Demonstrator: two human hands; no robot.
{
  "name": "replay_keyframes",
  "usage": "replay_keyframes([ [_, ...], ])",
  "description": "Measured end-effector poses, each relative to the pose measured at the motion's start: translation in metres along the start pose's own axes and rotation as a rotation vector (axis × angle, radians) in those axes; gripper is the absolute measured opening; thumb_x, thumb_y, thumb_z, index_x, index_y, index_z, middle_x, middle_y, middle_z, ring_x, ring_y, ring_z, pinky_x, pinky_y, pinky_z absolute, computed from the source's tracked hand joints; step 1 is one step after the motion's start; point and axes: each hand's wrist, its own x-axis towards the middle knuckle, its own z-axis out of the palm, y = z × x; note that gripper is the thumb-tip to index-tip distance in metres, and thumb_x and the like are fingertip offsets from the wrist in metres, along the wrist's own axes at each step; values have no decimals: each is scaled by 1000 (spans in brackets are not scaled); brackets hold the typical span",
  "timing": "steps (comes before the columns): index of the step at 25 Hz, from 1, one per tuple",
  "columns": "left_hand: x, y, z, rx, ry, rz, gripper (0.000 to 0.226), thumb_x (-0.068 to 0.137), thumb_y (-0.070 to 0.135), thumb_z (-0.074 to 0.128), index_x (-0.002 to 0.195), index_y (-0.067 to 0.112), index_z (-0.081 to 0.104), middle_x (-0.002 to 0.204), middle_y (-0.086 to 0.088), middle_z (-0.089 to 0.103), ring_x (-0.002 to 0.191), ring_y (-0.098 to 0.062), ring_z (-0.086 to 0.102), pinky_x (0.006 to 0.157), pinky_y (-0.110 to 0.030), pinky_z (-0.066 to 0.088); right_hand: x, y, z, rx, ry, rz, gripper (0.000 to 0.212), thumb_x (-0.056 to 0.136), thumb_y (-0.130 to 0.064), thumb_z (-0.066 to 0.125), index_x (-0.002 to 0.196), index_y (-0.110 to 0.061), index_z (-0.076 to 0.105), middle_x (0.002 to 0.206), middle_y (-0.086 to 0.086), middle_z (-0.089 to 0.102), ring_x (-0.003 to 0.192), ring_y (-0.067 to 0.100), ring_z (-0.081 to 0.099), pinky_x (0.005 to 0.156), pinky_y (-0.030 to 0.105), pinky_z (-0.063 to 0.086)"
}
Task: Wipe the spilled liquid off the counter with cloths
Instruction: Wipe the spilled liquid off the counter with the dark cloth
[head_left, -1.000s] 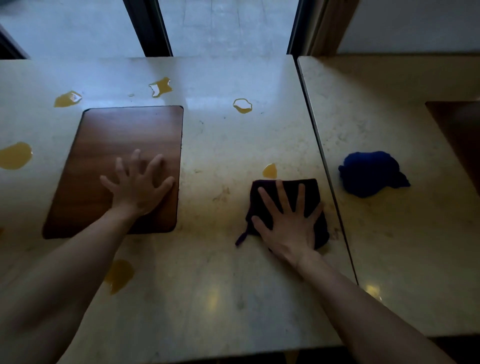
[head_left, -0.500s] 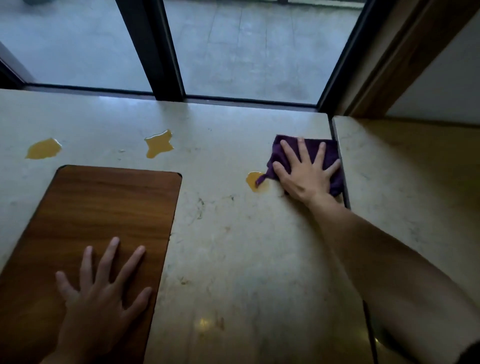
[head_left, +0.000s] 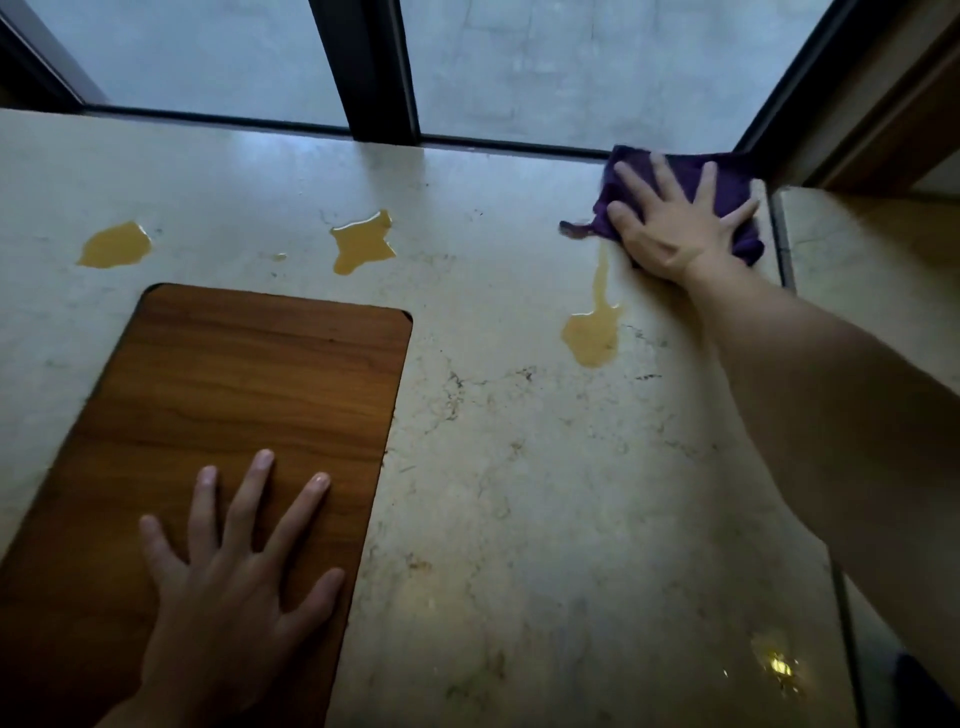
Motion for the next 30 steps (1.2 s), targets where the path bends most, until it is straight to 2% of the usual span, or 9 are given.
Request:
replay_keyframes([
  [6,0,-3,3,-18,6,19,81,82,83,14,152,43,23,162,-12,20,141,-52,21,96,-84,18,-151,-27,32,-14,-8,-149,55,93,-71,12,145,-63,-3,162,-21,-13,148,34,-19,103,79,-10],
  [11,2,-3,4,-94,68,33,83,79,84,9,151,44,22,161,-12,19,142,-53,15,100,-83,10,-360,-38,87,-72,61,-94,56,93,-69,8,147,-61,-3,164,-15,-5,150,39,-6,104,80,-1],
  [14,2,-8,-1,-143,31,32,83,76,86,7,150,49,14,164,-7,8,146,-48,5,104,-81,4,-494,-47,118,-38,9,-9,56,93,-70,8,147,-61,-6,161,-19,-15,149,32,-14,107,76,-5],
  [17,2,-7,-10,-191,-42,57,78,79,86,18,149,52,11,165,-3,3,147,-46,-1,105,-81,2,-606,-66,143,-79,18,24,57,96,-67,16,151,-51,17,163,-9,18,148,37,11,105,76,10],
  [19,2,-11,-16,-176,-81,71,77,80,85,22,148,53,11,165,-3,3,147,-45,-1,105,-80,2,-649,-92,153,-112,-2,16,58,96,-66,19,151,-48,24,162,-8,23,146,40,18,103,77,15],
  [22,9,-27,-23,-120,-77,178,76,79,85,24,147,55,13,163,-3,9,146,-45,8,104,-80,0,-654,-138,160,-123,-25,-107,61,92,-66,29,151,-48,26,162,-8,24,145,43,22,100,79,18],
  [24,22,-48,-24,-79,-12,307,78,75,88,20,146,56,18,160,-3,18,143,-43,16,102,-82,0,-616,-153,153,-74,-28,-123,62,91,-67,31,151,-49,24,162,-9,25,146,42,18,100,78,16],
  [27,35,-84,-22,-13,28,430,83,71,92,17,146,57,20,157,1,22,142,-43,16,100,-84,8,-511,-150,137,-26,33,-28,61,92,-72,16,150,-55,10,165,-11,6,149,41,-3,104,78,2],
  [30,33,-94,-7,-35,34,439,82,74,92,23,147,58,15,161,0,17,145,-45,11,102,-82,12,-367,-139,111,-30,122,29,60,92,-72,14,150,-57,6,166,-7,4,149,43,-2,105,79,2],
])
